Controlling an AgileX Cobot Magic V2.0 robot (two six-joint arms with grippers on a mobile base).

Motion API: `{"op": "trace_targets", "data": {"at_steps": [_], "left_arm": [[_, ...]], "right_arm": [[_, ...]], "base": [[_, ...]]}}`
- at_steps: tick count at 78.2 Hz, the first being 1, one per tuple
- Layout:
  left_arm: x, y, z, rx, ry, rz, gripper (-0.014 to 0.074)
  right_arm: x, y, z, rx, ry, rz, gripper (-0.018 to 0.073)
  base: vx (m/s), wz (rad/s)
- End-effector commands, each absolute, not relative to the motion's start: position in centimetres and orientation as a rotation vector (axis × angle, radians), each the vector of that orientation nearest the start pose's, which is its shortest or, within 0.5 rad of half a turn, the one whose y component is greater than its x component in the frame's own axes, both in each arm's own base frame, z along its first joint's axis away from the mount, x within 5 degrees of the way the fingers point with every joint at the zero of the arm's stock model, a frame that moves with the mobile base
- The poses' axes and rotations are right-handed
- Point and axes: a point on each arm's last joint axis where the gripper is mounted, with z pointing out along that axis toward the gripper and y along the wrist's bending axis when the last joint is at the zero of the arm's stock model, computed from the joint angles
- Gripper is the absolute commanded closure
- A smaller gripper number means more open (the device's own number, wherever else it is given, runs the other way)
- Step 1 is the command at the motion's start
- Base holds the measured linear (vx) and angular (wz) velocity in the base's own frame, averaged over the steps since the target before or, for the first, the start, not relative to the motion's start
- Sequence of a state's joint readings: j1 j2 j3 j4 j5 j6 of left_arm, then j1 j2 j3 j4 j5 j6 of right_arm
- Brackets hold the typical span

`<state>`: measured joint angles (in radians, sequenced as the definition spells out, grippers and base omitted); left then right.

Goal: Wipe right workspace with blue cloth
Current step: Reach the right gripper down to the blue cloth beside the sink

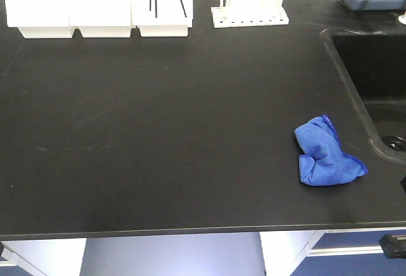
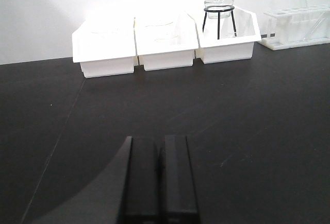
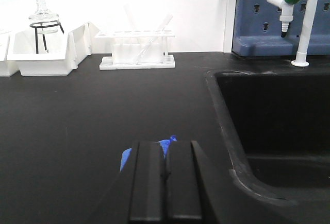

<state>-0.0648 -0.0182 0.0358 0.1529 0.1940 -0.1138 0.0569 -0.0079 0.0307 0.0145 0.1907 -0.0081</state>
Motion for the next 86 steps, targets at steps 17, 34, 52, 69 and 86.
{"op": "trace_targets", "data": {"at_steps": [17,34,52,69,86], "left_arm": [[5.5,-0.2,20.2,0.071,1.57,-0.015,0.0603],[5.5,-0.2,20.2,0.071,1.57,-0.015,0.0603],[5.5,-0.2,20.2,0.071,1.57,-0.015,0.0603],[5.5,-0.2,20.2,0.071,1.57,-0.015,0.0603],[5.5,-0.2,20.2,0.071,1.57,-0.015,0.0603]], "right_arm": [[5.7,0.4,18.9,0.006,1.619,0.098,0.0567],[5.7,0.4,19.0,-0.031,1.612,0.061,0.0567],[5.3,0.2,22.1,-0.015,1.308,0.05,0.0567],[4.7,0.2,28.9,-0.023,1.298,0.056,0.0567],[8.9,0.9,35.2,-0.137,1.66,0.03,0.0567]], "base": [[0.0,0.0],[0.0,0.0],[0.0,0.0],[0.0,0.0],[0.0,0.0]]}}
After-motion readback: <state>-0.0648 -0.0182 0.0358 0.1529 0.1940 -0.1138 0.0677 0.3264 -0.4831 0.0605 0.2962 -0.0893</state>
